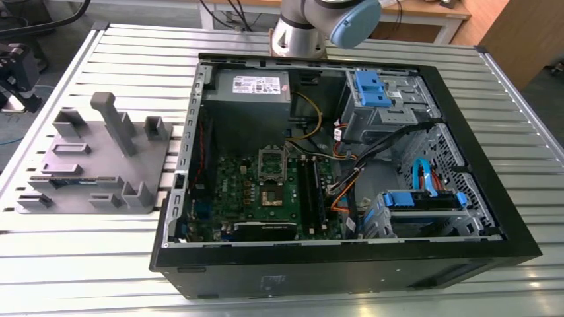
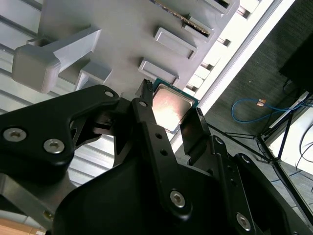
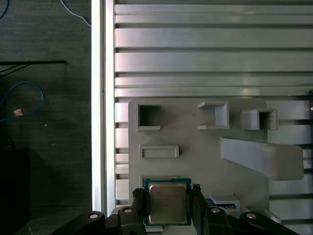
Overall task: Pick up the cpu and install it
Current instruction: 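Pick up the cpu and move it towards the insertion slot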
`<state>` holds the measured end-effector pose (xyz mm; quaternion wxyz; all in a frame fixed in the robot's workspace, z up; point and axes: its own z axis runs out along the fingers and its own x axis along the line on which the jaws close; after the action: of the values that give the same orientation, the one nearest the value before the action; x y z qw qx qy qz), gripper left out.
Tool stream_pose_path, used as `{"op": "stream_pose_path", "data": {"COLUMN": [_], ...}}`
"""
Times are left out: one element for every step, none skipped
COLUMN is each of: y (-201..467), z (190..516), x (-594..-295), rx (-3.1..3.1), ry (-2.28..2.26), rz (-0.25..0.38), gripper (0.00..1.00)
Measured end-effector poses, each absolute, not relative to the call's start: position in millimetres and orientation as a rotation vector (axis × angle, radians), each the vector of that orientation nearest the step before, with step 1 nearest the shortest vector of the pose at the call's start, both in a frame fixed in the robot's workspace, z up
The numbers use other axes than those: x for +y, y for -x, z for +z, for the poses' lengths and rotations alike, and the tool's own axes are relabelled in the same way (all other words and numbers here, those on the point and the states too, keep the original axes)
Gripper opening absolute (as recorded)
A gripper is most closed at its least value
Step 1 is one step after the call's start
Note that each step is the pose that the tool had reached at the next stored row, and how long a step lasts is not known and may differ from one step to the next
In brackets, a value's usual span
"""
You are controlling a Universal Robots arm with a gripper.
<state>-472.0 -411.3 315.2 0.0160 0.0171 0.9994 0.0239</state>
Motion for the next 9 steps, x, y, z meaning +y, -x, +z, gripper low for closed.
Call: {"op": "stream_pose_path", "data": {"y": [472.0,472.0,472.0,472.0,472.0,472.0,472.0,472.0,472.0], "z": [315.2,315.2,315.3,315.4,316.2,317.1,318.1,319.6,321.2], "x": [-411.3,-411.3,-411.3,-411.3,-411.3,-411.3,-411.3,-411.3,-411.3], "rx": [3.108,3.108,3.108,3.108,3.109,3.109,3.108,3.108,3.108], "ry": [-0.053,-0.053,-0.053,-0.053,-0.053,-0.053,-0.053,-0.053,-0.053], "rz": [0.074,0.074,0.074,0.074,0.074,0.074,0.074,0.074,0.074], "gripper": [0.47,0.47,0.47,0.47,0.47,0.47,0.47,0.47,0.47]}}
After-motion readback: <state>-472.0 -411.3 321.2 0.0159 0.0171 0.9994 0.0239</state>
